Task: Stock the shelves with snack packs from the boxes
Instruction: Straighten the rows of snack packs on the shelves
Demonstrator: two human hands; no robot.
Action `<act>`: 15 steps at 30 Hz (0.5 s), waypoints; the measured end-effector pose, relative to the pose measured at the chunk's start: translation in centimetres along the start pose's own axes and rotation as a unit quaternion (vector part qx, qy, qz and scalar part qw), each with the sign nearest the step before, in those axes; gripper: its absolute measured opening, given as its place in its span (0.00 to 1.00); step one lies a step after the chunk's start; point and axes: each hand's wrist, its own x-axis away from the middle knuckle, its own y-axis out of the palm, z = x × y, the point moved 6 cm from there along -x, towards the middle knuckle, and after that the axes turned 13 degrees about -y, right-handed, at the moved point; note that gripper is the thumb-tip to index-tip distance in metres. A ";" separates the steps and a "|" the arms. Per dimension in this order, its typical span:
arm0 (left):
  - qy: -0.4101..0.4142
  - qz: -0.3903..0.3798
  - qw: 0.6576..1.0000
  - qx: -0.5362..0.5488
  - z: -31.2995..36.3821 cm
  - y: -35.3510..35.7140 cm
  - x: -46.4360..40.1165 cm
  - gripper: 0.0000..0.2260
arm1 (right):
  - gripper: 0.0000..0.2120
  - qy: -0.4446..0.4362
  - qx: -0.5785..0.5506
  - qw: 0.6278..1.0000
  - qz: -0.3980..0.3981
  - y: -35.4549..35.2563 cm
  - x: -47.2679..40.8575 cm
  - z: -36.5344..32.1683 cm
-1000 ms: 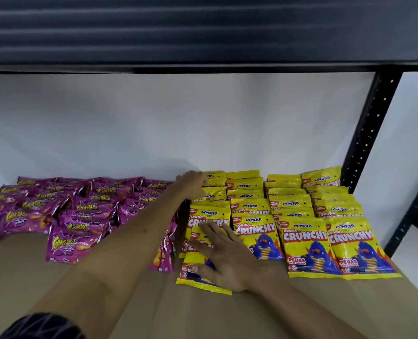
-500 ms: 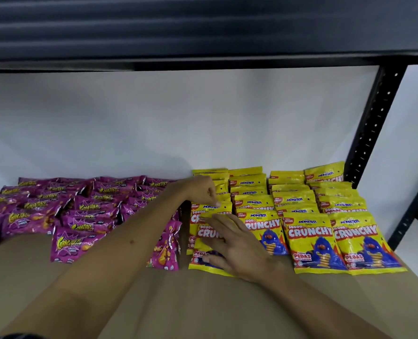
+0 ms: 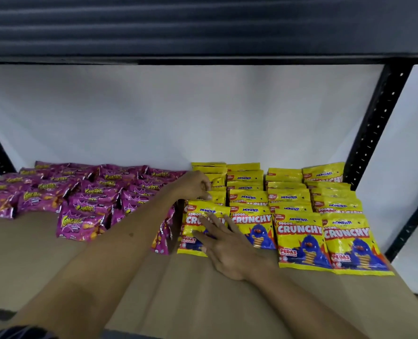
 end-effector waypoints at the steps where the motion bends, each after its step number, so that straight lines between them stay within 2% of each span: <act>1: 0.002 0.010 1.000 0.007 0.2 -0.4 0.1 0.12 | 0.27 0.001 -0.001 1.000 0.000 -0.2 0.0 0.2; 7: 0.018 0.111 0.992 0.063 1.6 -2.2 1.8 0.06 | 0.31 0.029 -0.007 1.000 0.005 0.0 2.9 2.5; 9: 0.012 0.146 0.987 0.068 0.5 -3.4 3.5 0.05 | 0.29 0.033 -0.002 0.999 0.013 0.1 3.4 2.1; 12: 0.000 0.217 0.971 0.097 -2.6 -5.4 7.3 0.05 | 0.29 0.051 0.021 0.995 0.084 -0.8 3.1 1.3; 15: -0.013 0.321 0.942 0.097 -5.7 -6.6 11.9 0.06 | 0.27 0.067 0.044 0.980 0.180 -2.8 1.7 -0.1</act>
